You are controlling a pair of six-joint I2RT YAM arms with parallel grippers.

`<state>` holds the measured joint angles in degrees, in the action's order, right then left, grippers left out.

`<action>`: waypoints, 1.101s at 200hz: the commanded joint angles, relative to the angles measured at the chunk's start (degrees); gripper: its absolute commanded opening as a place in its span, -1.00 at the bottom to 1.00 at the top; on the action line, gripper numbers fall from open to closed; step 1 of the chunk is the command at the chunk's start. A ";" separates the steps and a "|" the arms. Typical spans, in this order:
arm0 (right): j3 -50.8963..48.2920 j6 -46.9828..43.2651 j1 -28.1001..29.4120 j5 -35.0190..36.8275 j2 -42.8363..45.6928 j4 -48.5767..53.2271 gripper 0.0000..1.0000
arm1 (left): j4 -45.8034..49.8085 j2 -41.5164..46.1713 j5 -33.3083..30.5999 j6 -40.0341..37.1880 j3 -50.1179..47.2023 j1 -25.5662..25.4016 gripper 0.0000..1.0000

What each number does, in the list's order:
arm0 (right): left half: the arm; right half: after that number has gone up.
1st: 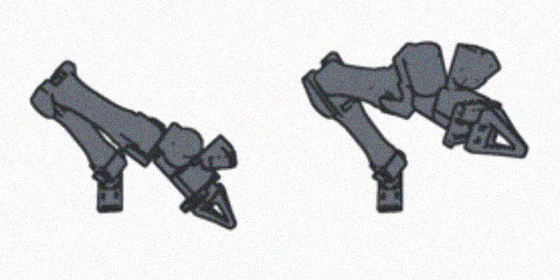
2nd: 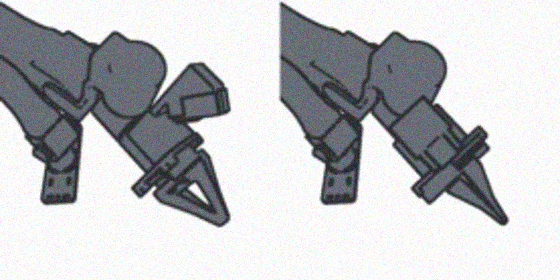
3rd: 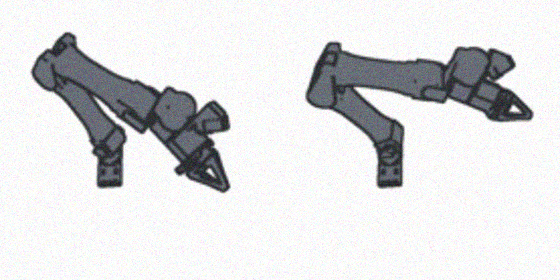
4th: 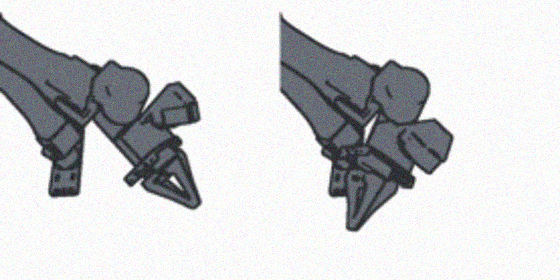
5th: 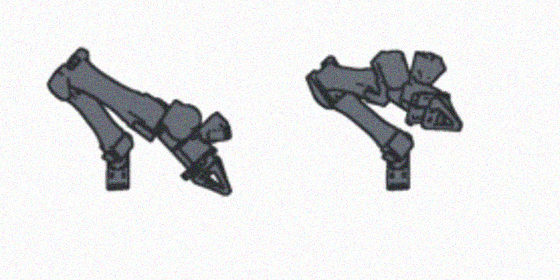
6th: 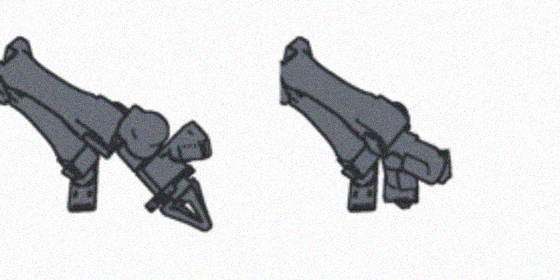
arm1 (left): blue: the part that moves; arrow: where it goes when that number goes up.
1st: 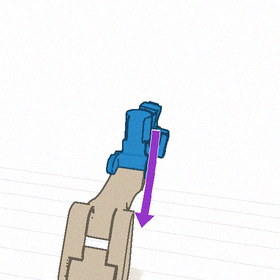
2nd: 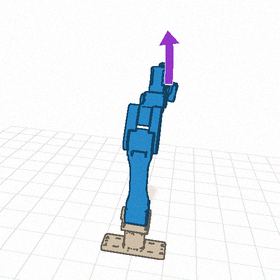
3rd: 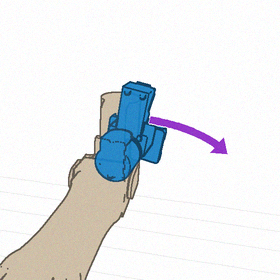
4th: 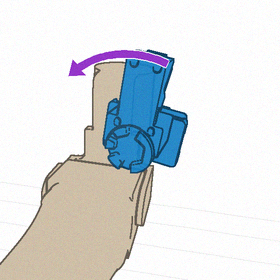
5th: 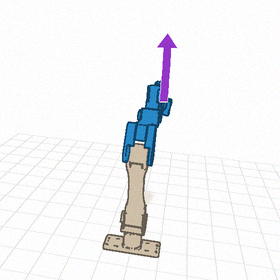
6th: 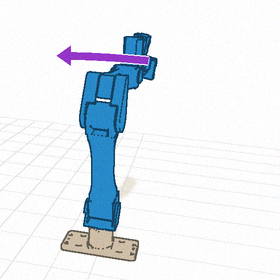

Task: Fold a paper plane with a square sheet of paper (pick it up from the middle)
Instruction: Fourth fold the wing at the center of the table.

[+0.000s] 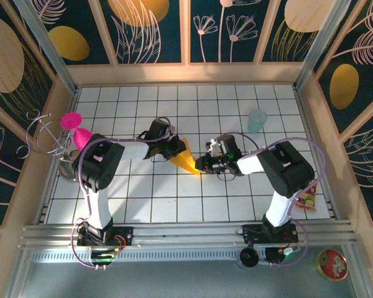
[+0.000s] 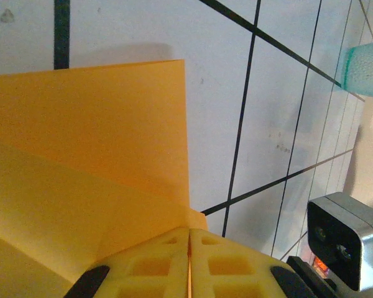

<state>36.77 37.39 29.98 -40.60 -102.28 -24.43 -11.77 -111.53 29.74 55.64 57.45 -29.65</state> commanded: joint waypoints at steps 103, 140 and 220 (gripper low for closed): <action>9.18 -6.19 4.06 6.69 2.67 9.78 -0.65 | 0.44 -1.18 1.75 -2.08 0.78 0.04 -0.82; 9.28 -6.27 4.67 6.32 0.45 9.76 -0.69 | 0.45 -1.24 2.05 -2.19 0.95 0.03 -0.83; 7.70 -6.45 4.81 9.56 -0.26 11.15 -0.72 | 0.74 -1.98 2.46 -2.50 1.96 0.03 -0.80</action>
<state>45.23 31.81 34.30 -32.95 -101.86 -14.72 -11.75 -112.29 31.09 54.22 57.91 -29.65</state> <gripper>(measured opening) 0.145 0.101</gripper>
